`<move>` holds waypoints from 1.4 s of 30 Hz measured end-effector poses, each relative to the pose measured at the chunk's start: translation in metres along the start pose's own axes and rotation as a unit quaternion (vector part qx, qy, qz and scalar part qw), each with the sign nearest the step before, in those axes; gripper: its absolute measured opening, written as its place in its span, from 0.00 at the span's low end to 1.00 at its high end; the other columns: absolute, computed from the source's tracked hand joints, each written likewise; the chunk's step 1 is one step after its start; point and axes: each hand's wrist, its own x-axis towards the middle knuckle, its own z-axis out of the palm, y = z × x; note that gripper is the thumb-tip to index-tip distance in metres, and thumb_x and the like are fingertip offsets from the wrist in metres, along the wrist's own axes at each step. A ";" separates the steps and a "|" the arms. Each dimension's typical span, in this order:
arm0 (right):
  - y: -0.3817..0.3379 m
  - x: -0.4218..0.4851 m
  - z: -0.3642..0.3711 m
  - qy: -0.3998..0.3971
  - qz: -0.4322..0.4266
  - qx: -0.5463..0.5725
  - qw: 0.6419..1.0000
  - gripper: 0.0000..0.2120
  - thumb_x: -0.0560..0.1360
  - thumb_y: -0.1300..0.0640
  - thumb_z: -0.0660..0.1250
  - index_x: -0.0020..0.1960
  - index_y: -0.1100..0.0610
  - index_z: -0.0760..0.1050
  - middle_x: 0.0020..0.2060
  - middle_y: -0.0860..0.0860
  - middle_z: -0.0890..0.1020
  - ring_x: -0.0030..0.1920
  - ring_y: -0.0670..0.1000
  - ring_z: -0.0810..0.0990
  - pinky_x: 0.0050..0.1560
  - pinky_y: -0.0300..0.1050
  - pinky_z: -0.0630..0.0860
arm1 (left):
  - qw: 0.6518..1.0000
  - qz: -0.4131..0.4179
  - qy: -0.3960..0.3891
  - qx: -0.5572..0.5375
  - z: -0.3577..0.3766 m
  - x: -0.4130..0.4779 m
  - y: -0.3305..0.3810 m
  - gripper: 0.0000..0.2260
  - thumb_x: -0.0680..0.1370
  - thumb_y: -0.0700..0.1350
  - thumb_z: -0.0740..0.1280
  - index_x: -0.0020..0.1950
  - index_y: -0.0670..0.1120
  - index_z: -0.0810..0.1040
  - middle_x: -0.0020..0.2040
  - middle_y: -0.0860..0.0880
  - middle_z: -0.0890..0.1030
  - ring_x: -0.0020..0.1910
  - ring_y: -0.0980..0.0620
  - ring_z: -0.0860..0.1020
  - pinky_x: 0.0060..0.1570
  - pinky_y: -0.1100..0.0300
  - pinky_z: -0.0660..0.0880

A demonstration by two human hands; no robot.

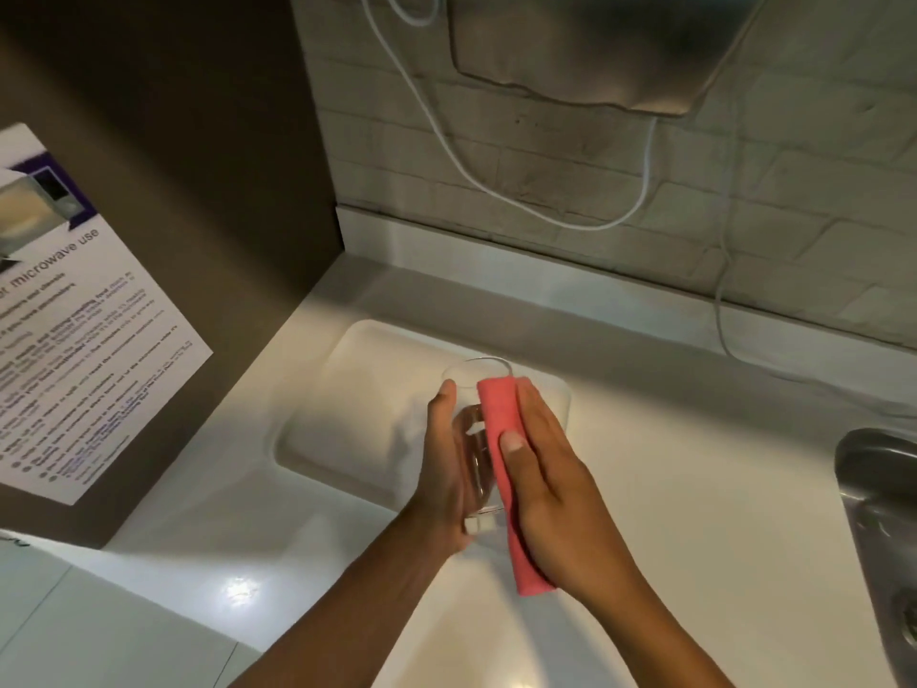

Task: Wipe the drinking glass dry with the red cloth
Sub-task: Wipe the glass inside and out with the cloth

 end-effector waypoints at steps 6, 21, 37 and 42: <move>0.001 0.022 -0.016 -0.001 0.105 0.104 0.989 0.23 0.82 0.36 0.44 0.68 0.38 0.70 0.57 0.41 0.82 0.48 0.40 0.83 0.45 0.27 0.74 | 0.999 -0.021 -0.015 0.036 -0.002 -0.008 -0.021 0.36 0.71 0.74 0.63 0.57 0.45 0.88 0.59 0.35 0.87 0.59 0.37 0.86 0.58 0.41 0.84; -0.002 0.011 -0.005 0.028 0.012 0.000 1.000 0.33 0.76 0.29 0.43 0.80 0.36 0.50 0.72 0.35 0.65 0.65 0.35 0.69 0.67 0.35 0.64 | 0.996 -0.008 -0.008 0.090 0.001 -0.011 -0.014 0.32 0.74 0.74 0.59 0.51 0.50 0.91 0.60 0.36 0.87 0.63 0.38 0.85 0.66 0.39 0.80; 0.020 -0.004 0.013 -0.059 0.010 -0.036 0.998 0.28 0.80 0.33 0.44 0.79 0.34 0.47 0.78 0.33 0.56 0.76 0.36 0.59 0.71 0.31 0.56 | 0.992 -0.011 0.090 0.083 -0.001 0.000 0.012 0.39 0.81 0.71 0.57 0.62 0.35 0.81 0.58 0.30 0.84 0.58 0.35 0.84 0.69 0.34 0.76; 0.005 0.005 0.010 -0.005 0.028 -0.004 1.000 0.30 0.78 0.30 0.41 0.79 0.35 0.50 0.77 0.35 0.62 0.75 0.40 0.64 0.67 0.30 0.55 | 0.994 -0.018 0.081 0.069 0.003 -0.004 0.005 0.39 0.81 0.71 0.56 0.67 0.36 0.82 0.64 0.30 0.83 0.66 0.32 0.81 0.71 0.33 0.74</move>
